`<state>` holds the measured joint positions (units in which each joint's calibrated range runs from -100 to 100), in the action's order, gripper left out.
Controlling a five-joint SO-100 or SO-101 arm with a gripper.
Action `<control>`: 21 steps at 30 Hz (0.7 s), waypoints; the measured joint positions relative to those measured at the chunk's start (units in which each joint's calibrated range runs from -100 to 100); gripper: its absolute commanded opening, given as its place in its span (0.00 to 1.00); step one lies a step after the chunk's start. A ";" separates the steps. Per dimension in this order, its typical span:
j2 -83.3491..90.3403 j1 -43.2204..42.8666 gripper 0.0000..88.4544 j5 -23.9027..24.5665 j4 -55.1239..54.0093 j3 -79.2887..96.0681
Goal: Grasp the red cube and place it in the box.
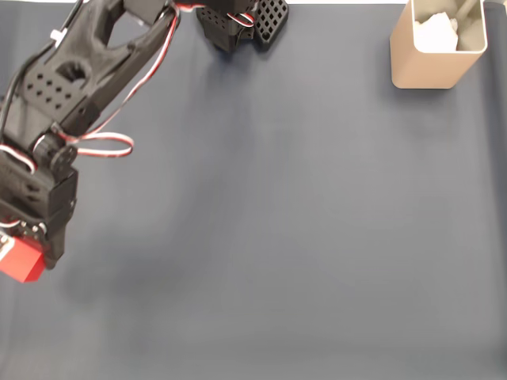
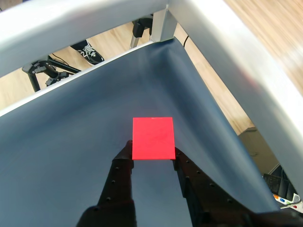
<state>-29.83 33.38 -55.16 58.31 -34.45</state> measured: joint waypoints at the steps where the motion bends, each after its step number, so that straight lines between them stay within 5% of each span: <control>1: 1.74 -0.15 0.01 0.00 0.00 1.81; 21: 43.68 -8.98 0.00 0.39 -3.34 44.39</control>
<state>13.85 24.41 -54.77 54.97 9.95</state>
